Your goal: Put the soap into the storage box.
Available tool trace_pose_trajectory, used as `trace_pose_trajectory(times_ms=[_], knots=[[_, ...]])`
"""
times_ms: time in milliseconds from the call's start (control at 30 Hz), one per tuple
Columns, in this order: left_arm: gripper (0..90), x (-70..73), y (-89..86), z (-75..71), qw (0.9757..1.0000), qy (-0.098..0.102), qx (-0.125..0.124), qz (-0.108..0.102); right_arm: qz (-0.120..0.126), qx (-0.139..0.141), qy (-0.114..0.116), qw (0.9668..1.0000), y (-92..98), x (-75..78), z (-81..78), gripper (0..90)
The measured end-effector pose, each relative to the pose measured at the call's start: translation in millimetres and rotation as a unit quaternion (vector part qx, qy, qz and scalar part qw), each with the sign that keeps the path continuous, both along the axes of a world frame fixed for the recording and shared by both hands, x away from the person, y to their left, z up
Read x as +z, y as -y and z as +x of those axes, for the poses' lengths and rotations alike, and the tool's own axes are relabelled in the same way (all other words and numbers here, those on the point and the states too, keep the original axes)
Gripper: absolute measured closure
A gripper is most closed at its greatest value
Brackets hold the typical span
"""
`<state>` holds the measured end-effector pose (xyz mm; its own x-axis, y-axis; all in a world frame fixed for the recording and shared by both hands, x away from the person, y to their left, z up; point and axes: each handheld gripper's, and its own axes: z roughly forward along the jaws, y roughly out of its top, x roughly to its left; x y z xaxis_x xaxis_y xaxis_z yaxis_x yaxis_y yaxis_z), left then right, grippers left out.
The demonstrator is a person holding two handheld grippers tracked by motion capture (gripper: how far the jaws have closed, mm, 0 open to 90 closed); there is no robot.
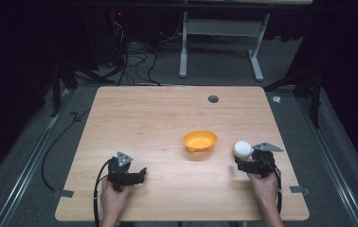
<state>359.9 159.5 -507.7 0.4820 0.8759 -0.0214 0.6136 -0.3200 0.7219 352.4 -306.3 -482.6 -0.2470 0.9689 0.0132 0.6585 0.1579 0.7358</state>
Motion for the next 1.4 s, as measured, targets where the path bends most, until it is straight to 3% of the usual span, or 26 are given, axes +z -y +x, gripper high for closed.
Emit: trace_pose_trajectory(times_ms=[767,1067,1400], knots=[[12.4,-0.1,0.1,0.0,1.0,0.001,0.0,0.0,0.0,-0.029,-0.007,0.9996,-0.7,-13.6,23.0,14.6],[12.3,0.0,0.0,0.0,1.0,0.0,0.0,0.0,0.0,-0.024,-0.012,0.9996,-3.1,-17.8,27.4,22.5],[12.3,0.0,0.0,0.0,1.0,0.0,0.0,0.0,0.0,-0.022,-0.011,0.9997,-2.7,-18.8,27.2,23.4]])
